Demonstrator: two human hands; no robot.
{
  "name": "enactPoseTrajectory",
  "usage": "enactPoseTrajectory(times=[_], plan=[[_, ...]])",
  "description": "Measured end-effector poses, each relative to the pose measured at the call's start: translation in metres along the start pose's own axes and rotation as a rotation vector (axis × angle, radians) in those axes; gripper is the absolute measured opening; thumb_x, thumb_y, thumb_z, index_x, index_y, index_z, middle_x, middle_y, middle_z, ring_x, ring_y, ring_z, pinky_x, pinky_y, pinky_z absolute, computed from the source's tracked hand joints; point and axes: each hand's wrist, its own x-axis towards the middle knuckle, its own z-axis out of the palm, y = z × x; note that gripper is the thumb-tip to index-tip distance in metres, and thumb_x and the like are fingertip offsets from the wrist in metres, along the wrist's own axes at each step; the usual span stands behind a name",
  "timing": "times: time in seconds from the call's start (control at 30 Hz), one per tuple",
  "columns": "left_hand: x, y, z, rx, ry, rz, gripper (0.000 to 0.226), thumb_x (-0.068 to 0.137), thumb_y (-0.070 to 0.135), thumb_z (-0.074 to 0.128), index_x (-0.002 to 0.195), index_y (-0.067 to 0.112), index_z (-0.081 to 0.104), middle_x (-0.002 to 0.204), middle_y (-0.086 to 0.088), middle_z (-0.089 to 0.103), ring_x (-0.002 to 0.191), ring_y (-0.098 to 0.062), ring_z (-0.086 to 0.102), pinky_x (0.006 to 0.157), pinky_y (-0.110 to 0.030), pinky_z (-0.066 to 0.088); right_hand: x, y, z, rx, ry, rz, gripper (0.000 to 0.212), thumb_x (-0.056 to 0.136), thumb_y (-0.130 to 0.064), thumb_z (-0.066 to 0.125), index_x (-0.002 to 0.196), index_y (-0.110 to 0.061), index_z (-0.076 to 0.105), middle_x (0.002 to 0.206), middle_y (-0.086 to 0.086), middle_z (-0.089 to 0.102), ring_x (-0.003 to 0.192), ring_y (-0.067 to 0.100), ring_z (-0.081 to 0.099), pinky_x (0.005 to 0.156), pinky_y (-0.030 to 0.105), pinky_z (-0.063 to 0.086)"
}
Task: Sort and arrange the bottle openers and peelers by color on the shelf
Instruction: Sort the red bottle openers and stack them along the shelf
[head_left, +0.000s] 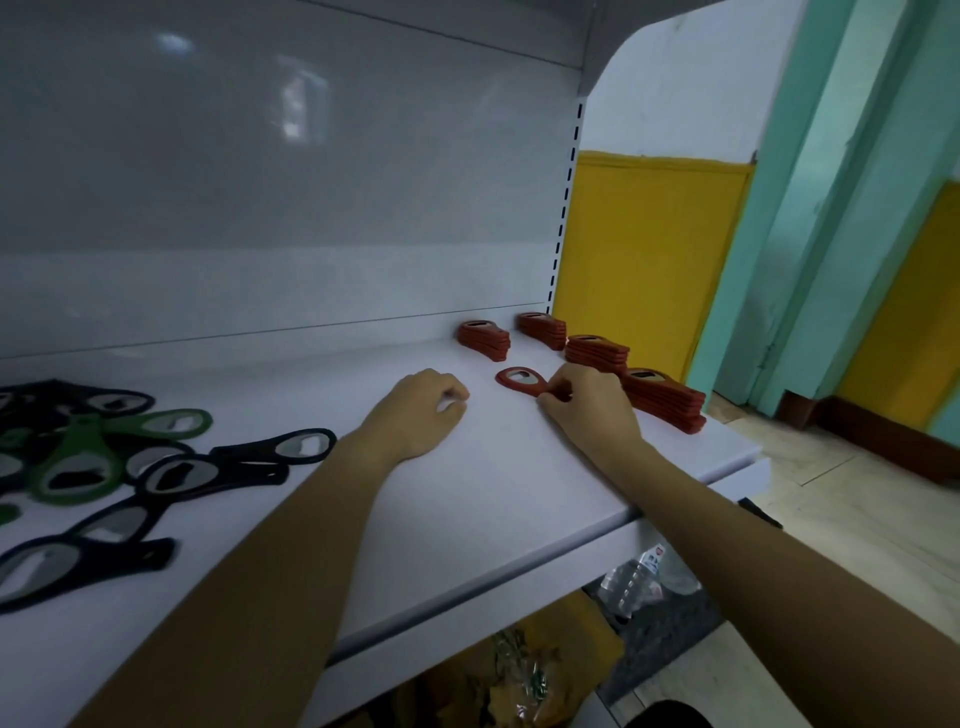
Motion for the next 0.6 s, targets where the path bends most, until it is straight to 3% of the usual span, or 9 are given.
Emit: enactPoseTrajectory(times=[0.3, 0.5, 0.6], plan=[[0.000, 0.002, 0.000, 0.046, -0.014, 0.016, 0.026, 0.095, 0.018, 0.049, 0.117, 0.010, 0.061, 0.122, -0.009, 0.056, 0.116, -0.022, 0.051, 0.100, -0.027, 0.037, 0.002, 0.000, 0.002, -0.040, 0.030, -0.026, 0.014, 0.085, -0.018, 0.060, 0.092, -0.007, 0.066, 0.090, 0.011, 0.067, 0.085, 0.025, 0.060, 0.065, 0.033, 0.046], [-0.003, 0.006, -0.001, 0.088, 0.004, 0.018, 0.027, 0.096, 0.020, 0.048, 0.118, 0.010, 0.059, 0.122, -0.009, 0.055, 0.115, -0.022, 0.051, 0.097, -0.028, 0.038, 0.004, 0.002, 0.006, -0.124, 0.063, -0.061, 0.026, 0.085, -0.031, 0.062, 0.102, -0.012, 0.065, 0.105, 0.010, 0.059, 0.098, 0.029, 0.054, 0.069, 0.034, 0.045], [-0.007, 0.009, -0.011, 0.202, 0.051, -0.001, 0.030, 0.097, 0.026, 0.043, 0.122, 0.016, 0.055, 0.126, -0.005, 0.052, 0.118, -0.020, 0.047, 0.095, -0.030, 0.038, 0.000, -0.005, 0.003, -0.142, 0.150, -0.201, 0.025, 0.086, -0.024, 0.060, 0.103, -0.007, 0.065, 0.107, 0.014, 0.059, 0.100, 0.035, 0.052, 0.075, 0.038, 0.044]])
